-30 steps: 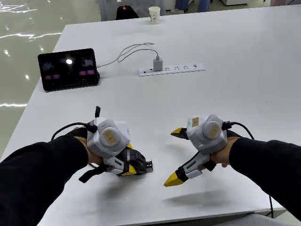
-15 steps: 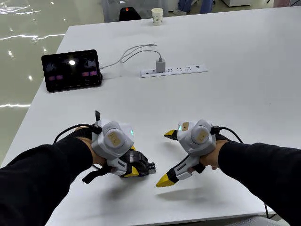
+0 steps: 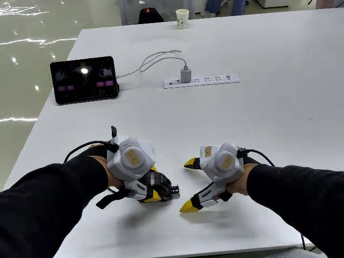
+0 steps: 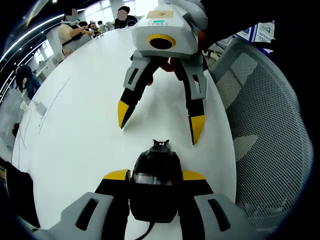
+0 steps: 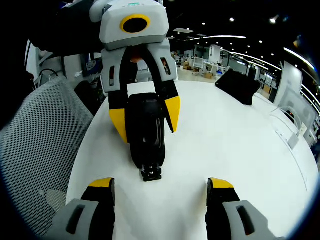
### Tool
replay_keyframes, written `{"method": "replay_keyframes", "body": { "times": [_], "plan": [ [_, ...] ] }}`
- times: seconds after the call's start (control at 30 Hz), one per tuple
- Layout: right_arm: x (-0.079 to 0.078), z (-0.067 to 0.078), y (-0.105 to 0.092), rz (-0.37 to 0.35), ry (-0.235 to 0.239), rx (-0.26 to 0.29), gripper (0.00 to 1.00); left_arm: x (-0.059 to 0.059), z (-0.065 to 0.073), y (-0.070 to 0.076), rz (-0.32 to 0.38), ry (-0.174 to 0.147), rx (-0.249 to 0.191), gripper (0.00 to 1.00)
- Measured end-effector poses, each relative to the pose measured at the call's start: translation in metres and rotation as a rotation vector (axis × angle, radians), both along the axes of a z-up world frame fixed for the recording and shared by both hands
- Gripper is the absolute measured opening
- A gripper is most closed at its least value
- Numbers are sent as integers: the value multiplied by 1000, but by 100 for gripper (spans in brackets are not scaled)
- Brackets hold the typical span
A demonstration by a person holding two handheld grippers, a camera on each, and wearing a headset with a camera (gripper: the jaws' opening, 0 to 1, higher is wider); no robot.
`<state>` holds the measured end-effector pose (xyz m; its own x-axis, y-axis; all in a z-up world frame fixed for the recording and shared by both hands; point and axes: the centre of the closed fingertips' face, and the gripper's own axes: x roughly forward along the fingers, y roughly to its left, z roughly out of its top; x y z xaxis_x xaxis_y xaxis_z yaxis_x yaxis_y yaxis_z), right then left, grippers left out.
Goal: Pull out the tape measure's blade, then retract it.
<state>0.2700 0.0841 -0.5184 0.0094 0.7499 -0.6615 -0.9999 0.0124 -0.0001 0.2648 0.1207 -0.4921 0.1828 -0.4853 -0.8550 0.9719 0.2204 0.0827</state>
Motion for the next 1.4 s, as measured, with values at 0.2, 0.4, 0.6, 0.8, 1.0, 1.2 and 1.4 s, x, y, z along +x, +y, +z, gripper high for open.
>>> {"method": "replay_keyframes", "body": {
  "times": [0.2,0.4,0.6,0.8,1.0,1.2,1.4],
  "plan": [
    [5,3,0,-9,-21,4,55,0,0,0,-1,2,-1,32],
    [6,3,5,11,-24,-1,43,1,0,0,-6,-1,-4,31],
    [-1,3,13,41,-21,-1,29,1,0,0,-7,-1,-8,31],
    [-7,-1,15,87,-22,-16,22,1,0,0,-4,-6,-14,32],
    [-12,-2,18,118,-24,-24,13,1,0,0,-4,-6,-19,32],
    [-11,-3,19,133,-13,-57,12,1,1,0,-6,-8,-23,32],
    [-12,-4,18,130,3,-66,12,1,1,0,-5,-9,-28,32]
  ]
}}
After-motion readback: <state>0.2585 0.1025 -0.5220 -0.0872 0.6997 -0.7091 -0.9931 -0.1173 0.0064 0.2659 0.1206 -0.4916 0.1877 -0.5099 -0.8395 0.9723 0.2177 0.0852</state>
